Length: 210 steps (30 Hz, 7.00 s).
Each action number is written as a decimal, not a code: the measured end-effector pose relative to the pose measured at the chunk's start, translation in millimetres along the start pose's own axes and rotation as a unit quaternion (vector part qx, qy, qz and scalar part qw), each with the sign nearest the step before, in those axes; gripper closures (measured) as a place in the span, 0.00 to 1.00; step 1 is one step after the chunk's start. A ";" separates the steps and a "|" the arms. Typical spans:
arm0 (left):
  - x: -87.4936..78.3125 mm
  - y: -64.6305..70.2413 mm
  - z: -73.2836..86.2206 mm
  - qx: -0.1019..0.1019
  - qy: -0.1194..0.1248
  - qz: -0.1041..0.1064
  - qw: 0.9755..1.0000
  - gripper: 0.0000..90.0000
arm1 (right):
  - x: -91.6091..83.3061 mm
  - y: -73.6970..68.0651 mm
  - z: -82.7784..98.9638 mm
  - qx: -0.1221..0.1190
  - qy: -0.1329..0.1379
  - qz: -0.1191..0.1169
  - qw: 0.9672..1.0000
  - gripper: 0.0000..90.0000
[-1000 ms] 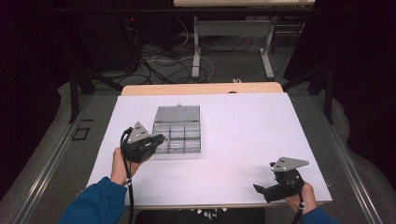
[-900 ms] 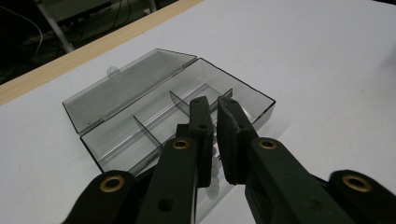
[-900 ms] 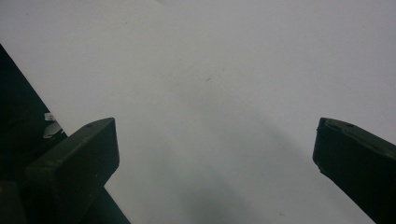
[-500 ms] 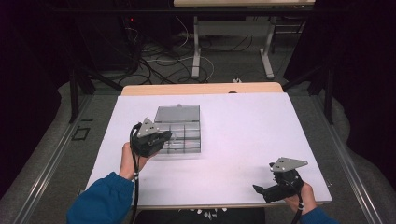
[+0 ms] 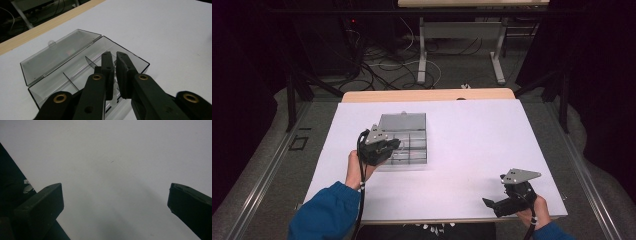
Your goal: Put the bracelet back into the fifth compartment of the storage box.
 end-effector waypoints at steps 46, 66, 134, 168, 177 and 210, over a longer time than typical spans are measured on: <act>38.7 -16.3 17.8 -0.021 -0.062 0.012 0.998 0.94 | 0.6 -0.2 0.8 0.000 -0.006 0.002 1.000 0.00; 54.1 -36.2 30.2 -0.042 -0.101 -0.022 0.994 0.94 | 0.3 -0.9 0.7 0.001 -0.007 0.000 1.000 0.01; 6.8 -18.5 40.2 -0.032 -0.118 -0.023 0.992 0.19 | 1.2 0.1 0.6 -0.002 -0.009 0.003 1.000 0.01; -67.5 6.9 90.3 -0.025 -0.114 -0.040 0.992 0.00 | 0.1 -0.9 -0.2 -0.004 -0.003 0.004 1.000 0.01; -76.0 9.2 102.9 -0.025 -0.110 -0.043 0.993 0.00 | -0.6 -2.5 0.4 -0.003 -0.009 0.001 1.000 0.02; -86.2 8.4 124.5 -0.021 -0.102 -0.052 0.993 0.00 | 1.4 -2.5 1.3 -0.004 -0.003 -0.003 1.000 0.02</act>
Point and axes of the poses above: each handheld gripper's, and its own axes: x roughly forward along the jaws, z roughly out of its underside, y roughly to its right, the point moved 4 cm from there along x, roughly forward along the jaws, and after that the axes turned 7 degrees about z, right-handed, at the moved point
